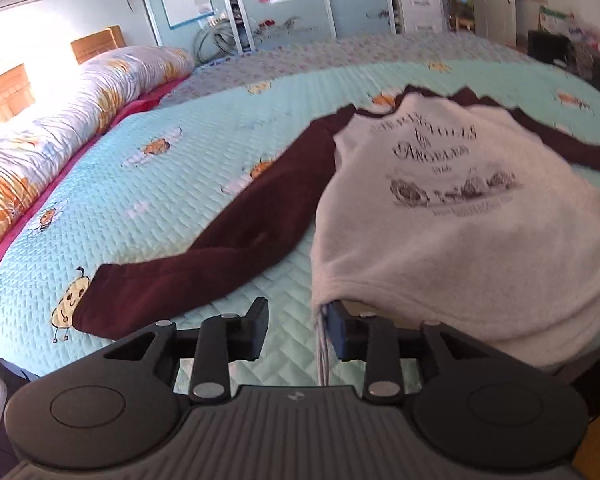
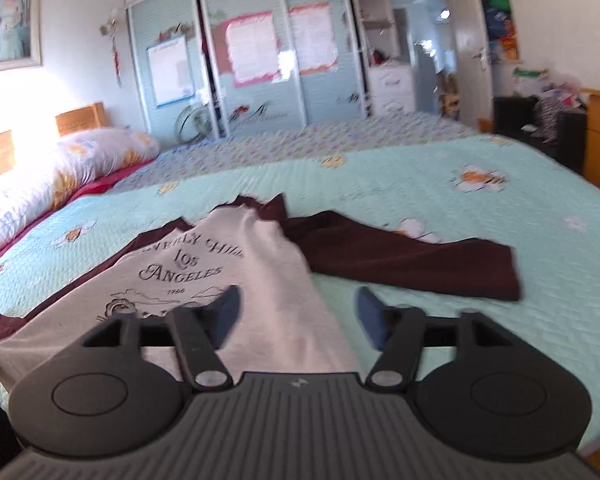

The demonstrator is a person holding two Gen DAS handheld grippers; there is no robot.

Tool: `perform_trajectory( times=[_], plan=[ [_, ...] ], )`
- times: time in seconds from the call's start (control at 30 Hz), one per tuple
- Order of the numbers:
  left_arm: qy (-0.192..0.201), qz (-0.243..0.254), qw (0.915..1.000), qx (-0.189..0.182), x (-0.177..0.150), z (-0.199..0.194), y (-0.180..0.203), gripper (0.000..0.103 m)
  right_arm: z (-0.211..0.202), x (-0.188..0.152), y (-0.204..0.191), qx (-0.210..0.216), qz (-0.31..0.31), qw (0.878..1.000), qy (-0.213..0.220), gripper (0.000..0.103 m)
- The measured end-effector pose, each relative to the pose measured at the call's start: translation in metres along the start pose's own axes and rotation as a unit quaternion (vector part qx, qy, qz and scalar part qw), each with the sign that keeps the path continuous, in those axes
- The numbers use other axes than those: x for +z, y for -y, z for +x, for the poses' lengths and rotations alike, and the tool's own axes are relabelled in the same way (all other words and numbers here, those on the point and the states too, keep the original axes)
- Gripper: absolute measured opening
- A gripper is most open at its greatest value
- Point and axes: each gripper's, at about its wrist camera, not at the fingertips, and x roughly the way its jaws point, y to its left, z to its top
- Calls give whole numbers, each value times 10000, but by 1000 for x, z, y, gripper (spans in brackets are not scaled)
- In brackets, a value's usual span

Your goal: Fold clothes

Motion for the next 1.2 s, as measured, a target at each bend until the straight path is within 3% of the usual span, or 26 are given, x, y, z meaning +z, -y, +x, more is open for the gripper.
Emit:
perform_trajectory(
  times=[0.1, 0.17, 0.33, 0.4, 0.5, 0.6, 0.63, 0.77, 0.93, 0.97, 1.03, 1.1, 1.13, 1.2],
  plan=[
    [156, 116, 9998, 31, 5, -6, 3, 38, 38, 0, 8, -22, 181, 9982, -566, 77],
    [160, 190, 9997, 19, 3, -8, 3, 38, 55, -5, 23, 24, 688, 9928, -985, 77],
    [-112, 397, 9991, 31, -10, -1, 0, 38, 36, -21, 50, 137, 1493, 9832, -1039, 77],
    [-167, 416, 9989, 103, -16, -1, -5, 41, 25, -27, 61, 424, 1975, 9740, -1029, 77],
    [-294, 39, 9992, 265, -17, 3, -20, 41, 8, -36, 78, 892, 2728, 9527, -1002, 77],
    [-351, -270, 9987, 232, -16, 4, -30, 40, 18, -50, 90, 1393, 3761, 9080, -1214, 77],
    [-308, -251, 9990, 219, -15, 2, -29, 40, 22, -56, 94, 1527, 4065, 8916, -1283, 77],
    [-191, 99, 9997, 136, -13, -1, -14, 41, 42, -71, 91, 1454, 4369, 8755, -1468, 77],
    [-217, 604, 9979, -63, -13, 2, 8, 41, 68, -88, 105, 1638, 5269, 8256, -1182, 77],
    [-232, 727, 9970, -121, -14, 3, 13, 41, 72, -88, 105, 1687, 5326, 8213, -1154, 76],
    [-297, 1043, 9940, -144, -17, 9, 25, 41, 80, -85, 104, 1794, 5394, 8152, -1112, 70],
    [-382, 1365, 9899, -57, -21, 17, 37, 41, 88, -83, 101, 1764, 5338, 8188, -1162, 60],
    [-413, 1488, 9880, -43, -23, 20, 41, 41, 89, -84, 100, 1724, 5339, 8194, -1175, 48],
    [-475, 1651, 9851, -108, -26, 22, 48, 41, 92, -87, 101, 1634, 5356, 8199, -1191, 38]
  ],
)
